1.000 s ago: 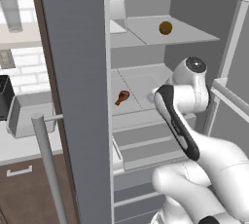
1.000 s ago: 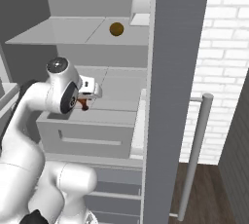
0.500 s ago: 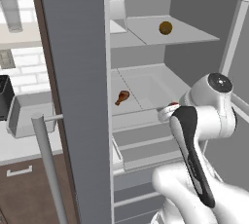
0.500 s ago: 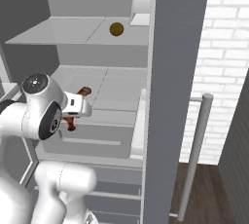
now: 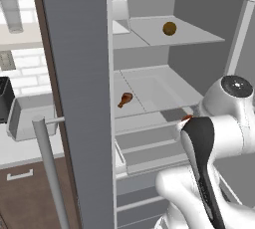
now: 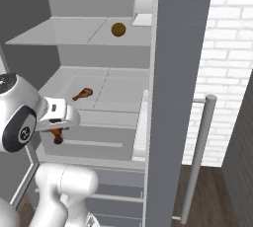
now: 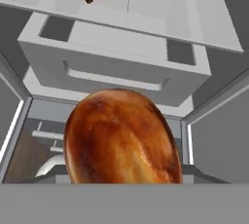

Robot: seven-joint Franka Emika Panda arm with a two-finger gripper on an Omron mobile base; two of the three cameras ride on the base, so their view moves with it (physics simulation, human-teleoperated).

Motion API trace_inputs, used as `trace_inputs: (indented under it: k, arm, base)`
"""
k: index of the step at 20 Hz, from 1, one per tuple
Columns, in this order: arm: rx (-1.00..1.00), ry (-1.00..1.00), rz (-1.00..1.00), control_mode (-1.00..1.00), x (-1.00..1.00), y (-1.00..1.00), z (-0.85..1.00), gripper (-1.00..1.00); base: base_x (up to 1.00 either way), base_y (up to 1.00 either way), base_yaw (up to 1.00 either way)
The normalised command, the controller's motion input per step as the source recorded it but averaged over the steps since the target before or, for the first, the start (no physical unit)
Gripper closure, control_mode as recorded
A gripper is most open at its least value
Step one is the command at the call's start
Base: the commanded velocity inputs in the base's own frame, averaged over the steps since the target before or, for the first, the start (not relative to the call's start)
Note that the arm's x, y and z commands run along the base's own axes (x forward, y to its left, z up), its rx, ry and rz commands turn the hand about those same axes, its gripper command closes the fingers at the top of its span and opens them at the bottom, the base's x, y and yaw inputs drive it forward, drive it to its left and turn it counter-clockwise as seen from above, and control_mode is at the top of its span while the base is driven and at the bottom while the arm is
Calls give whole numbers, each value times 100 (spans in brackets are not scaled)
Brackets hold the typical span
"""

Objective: Place one avocado and one chicken drumstick in each tupperware on the nearby counter, to pack two identical lunches.

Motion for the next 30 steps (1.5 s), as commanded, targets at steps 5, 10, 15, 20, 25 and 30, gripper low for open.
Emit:
trace_inputs:
  k: [5, 10, 15, 20, 25, 30]
  arm:
    - [20, -17, 1, -100, -47, -22, -28, 100]
    - [6, -21, 1, -100, -3, -2, -5, 100]
    - [-10, -2, 2, -100, 0, 6, -23, 100]
    - [-12, 1, 0, -100, 0, 0, -23, 100]
    - [0, 0, 0, -100, 0, 0, 0, 100]
    - [0, 0, 0, 100, 0, 0, 0, 100]
  base:
    - [0, 0, 0]
    - [0, 0, 0]
    - [0, 0, 0]
    - [0, 0, 0]
    - [0, 0, 0]
    - [0, 0, 0]
